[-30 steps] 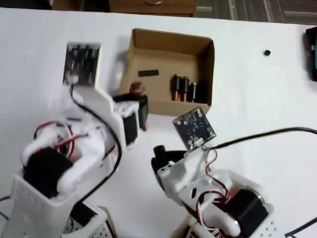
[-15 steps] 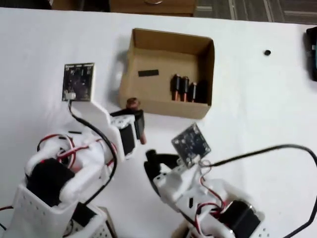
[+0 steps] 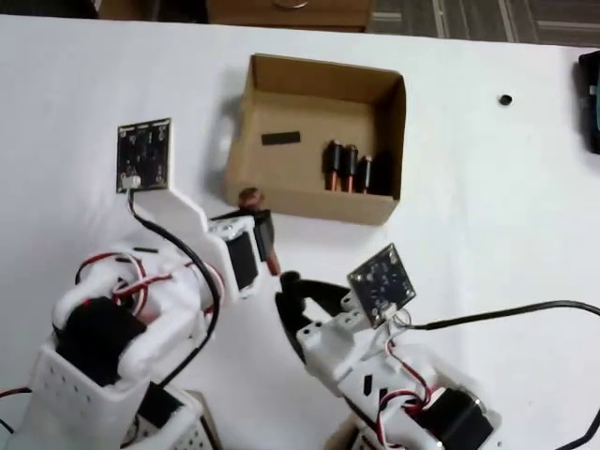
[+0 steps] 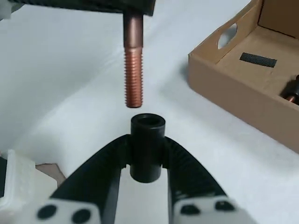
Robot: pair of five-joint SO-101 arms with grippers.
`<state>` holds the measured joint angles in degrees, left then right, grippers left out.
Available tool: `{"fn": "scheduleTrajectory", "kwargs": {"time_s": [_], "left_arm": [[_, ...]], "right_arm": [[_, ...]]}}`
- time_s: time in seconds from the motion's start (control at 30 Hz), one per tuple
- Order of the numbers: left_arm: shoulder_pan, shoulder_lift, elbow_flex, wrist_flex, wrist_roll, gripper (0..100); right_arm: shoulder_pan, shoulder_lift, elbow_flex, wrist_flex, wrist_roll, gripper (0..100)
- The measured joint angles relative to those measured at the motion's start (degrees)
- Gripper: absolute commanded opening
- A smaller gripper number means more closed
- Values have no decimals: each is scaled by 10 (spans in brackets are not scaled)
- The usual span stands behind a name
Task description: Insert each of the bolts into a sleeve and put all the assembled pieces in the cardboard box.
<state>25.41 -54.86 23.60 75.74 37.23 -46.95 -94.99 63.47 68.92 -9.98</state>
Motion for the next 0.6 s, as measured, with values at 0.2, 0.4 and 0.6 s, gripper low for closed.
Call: {"fn": "scheduleTrajectory", "kwargs": {"time_s": [0.2, 0.4, 0.6], "left_arm": [[13, -33, 33, -37, -1, 24], [17, -53, 53, -58, -1, 24], [29, -55, 63, -59, -1, 24]], "right_arm": [[2, 0, 0, 0, 0, 19], [2, 0, 0, 0, 0, 19], [-2, 0, 1, 0, 0, 19]]}}
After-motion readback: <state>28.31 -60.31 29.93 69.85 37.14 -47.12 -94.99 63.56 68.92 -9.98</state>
